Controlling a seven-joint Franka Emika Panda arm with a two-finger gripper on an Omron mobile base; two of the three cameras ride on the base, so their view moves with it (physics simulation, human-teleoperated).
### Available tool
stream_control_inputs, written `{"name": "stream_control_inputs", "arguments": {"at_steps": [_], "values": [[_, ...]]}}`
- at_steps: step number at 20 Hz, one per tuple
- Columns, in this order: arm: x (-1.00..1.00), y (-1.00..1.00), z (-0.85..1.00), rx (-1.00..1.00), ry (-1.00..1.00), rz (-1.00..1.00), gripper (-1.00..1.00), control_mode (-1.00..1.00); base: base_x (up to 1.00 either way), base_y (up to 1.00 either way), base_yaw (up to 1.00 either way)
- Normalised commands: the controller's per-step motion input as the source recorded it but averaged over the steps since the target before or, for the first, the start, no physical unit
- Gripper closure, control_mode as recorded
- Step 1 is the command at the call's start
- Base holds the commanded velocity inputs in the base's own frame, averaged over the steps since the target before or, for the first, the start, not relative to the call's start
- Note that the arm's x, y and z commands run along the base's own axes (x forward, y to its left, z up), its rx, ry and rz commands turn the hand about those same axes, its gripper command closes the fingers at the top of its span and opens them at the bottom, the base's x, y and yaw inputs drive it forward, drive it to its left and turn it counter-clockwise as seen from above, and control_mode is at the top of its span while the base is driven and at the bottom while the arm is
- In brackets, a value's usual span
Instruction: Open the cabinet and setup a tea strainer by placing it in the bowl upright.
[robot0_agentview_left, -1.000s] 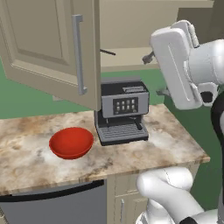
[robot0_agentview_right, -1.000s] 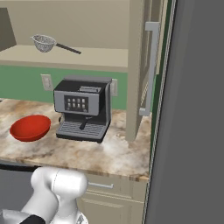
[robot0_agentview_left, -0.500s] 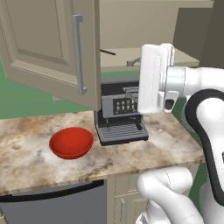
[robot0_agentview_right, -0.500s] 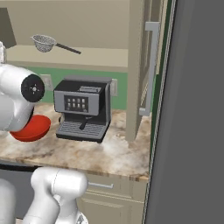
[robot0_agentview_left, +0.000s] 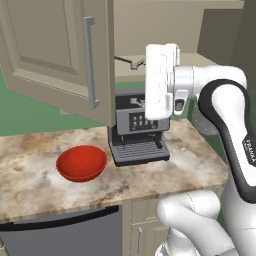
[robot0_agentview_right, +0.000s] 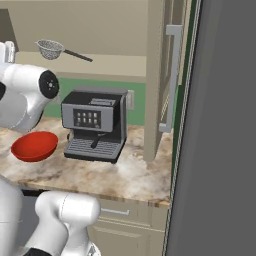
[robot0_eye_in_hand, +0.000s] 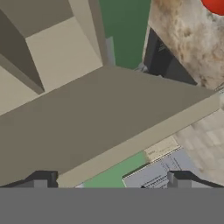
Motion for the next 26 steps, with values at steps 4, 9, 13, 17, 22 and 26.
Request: {"name": "stream_control_inputs", "arguments": {"at_steps": [4,9,13,17,22,26], "values": [[0.05,-0.11,-0.01,-0.03,0.0,0.01,-1.0,-1.0,0.0,0.0,0.0],[0.4,-0.11,-0.09,0.0,0.01,0.13,-1.0,-1.0,0.0,0.0,0.0],[0.73,0.0,-0.09,0.0,0.06,0.2,-1.0,-1.0,0.0,0.0,0.0],[0.44,0.18,-0.04,0.0,0.0,0.14,-1.0,-1.0,0.0,0.0,0.0],[0.14,0.51,-0.08,0.0,0.0,0.12,-1.0,-1.0,0.0,0.0,0.0],[0.02,0.7,-0.12,0.0,0.0,0.1,-1.0,-1.0,0.0,0.0,0.0]]}}
